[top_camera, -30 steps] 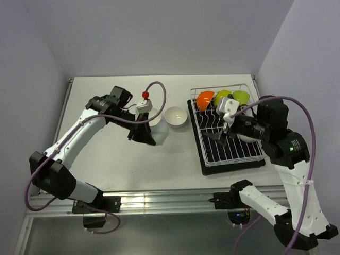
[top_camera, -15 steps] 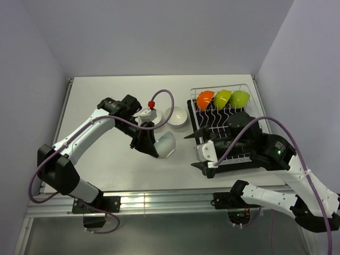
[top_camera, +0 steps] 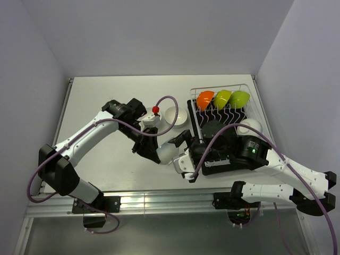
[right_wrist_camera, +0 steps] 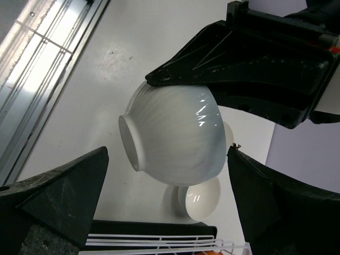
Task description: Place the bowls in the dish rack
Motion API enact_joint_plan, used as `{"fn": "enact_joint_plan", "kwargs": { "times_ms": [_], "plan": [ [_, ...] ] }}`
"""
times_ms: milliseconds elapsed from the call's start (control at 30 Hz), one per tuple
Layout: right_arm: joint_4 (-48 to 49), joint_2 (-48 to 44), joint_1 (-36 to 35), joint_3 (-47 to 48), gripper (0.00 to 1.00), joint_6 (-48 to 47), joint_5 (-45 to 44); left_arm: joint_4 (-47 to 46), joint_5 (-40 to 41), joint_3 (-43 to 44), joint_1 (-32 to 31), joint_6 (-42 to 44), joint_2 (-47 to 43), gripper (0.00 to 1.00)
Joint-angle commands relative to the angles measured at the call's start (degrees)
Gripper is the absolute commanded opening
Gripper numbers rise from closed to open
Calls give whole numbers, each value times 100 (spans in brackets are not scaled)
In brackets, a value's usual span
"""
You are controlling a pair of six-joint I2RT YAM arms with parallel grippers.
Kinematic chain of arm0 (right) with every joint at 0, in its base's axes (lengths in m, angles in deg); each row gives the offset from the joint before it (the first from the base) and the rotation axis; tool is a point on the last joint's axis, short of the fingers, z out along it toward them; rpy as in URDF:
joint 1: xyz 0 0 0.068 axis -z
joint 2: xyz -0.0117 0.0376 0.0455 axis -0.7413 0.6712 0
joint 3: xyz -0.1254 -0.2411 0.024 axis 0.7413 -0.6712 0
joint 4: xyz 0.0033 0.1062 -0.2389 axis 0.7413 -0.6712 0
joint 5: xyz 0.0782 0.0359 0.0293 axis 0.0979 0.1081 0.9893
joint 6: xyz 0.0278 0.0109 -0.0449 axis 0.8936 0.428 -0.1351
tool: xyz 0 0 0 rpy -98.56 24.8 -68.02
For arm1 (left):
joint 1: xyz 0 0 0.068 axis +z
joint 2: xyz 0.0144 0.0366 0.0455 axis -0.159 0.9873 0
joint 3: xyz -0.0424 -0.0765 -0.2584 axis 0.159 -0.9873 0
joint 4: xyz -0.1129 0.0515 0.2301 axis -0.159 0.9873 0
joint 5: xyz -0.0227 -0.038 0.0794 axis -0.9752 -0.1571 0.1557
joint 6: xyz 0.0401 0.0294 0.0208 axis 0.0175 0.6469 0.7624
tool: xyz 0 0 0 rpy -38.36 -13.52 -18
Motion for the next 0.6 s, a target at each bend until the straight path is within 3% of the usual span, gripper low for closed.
{"fn": "enact_joint_plan", "kwargs": {
  "times_ms": [0,567],
  "plan": [
    [412,69,-151,51,100,-169,-295,125,-1037,89,-71,282,-193,0],
    [544,149,-169,-441,100,-371,-444,125,-958,221,-300,300,-175,0]
  ]
}}
